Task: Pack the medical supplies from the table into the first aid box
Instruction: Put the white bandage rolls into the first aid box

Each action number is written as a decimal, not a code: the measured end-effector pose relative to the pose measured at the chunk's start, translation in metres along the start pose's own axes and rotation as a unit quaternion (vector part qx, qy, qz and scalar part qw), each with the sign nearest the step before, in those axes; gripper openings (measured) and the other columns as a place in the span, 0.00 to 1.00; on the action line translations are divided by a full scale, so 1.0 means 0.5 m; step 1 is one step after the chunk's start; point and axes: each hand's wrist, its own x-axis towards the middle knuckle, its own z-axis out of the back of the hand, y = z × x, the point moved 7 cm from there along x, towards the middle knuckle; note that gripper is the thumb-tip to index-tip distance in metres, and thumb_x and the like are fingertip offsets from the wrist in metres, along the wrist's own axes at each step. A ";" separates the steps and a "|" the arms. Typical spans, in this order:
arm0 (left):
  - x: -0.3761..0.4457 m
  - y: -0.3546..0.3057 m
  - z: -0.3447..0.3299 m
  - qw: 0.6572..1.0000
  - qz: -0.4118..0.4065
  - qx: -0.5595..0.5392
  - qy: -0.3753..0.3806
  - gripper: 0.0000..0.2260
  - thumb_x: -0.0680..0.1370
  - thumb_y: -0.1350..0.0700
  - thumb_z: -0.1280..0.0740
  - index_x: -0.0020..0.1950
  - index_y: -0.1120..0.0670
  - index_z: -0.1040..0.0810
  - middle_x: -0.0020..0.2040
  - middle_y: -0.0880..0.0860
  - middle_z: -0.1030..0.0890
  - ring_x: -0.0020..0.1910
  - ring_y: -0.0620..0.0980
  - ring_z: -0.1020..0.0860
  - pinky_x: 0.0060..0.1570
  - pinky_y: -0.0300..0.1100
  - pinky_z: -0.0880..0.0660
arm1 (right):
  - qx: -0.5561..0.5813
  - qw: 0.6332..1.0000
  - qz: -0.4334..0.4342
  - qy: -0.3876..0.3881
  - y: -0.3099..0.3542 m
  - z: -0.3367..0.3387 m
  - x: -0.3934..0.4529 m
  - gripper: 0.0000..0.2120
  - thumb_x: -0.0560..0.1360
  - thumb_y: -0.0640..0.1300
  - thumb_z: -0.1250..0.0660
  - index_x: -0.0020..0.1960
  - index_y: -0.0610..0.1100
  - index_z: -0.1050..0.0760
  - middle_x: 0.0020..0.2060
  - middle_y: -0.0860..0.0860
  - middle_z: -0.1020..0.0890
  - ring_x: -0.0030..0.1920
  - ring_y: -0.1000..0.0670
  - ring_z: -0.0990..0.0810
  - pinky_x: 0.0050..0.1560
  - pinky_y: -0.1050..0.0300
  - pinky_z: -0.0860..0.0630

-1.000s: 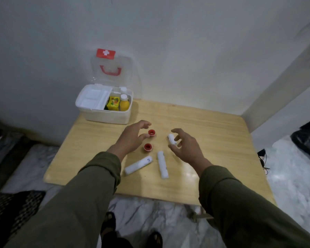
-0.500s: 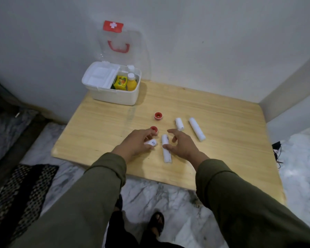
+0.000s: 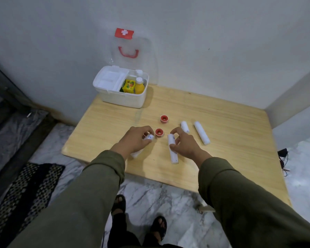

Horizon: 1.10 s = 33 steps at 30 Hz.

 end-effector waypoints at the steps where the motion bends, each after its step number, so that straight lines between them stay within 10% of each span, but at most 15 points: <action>1: -0.001 -0.005 0.017 1.000 -0.003 -0.004 -0.010 0.08 0.74 0.53 0.31 0.53 0.47 0.22 0.49 0.51 0.19 0.48 0.49 0.21 0.49 0.42 0.24 | 0.009 1.000 0.006 -0.009 0.012 0.012 -0.001 0.19 0.72 0.40 0.34 0.60 0.47 0.33 0.41 0.46 0.23 0.41 0.49 0.25 0.36 0.61 0.31; 15: 0.069 -0.026 0.315 0.986 -0.068 -0.060 -0.139 0.06 0.74 0.55 0.30 0.50 0.49 0.22 0.46 0.49 0.18 0.47 0.46 0.21 0.52 0.40 0.25 | 0.065 0.975 0.081 -0.197 0.257 0.145 0.074 0.08 0.70 0.41 0.34 0.47 0.47 0.31 0.36 0.48 0.18 0.38 0.47 0.21 0.40 0.55 0.25; 33: 0.232 0.066 0.364 0.988 -0.112 -0.108 0.003 0.06 0.74 0.53 0.30 0.48 0.44 0.23 0.44 0.47 0.19 0.45 0.42 0.22 0.41 0.30 0.30 | -0.005 0.985 -0.067 -0.161 0.267 0.004 0.202 0.15 0.70 0.42 0.30 0.55 0.46 0.28 0.47 0.47 0.21 0.45 0.47 0.24 0.46 0.56 0.28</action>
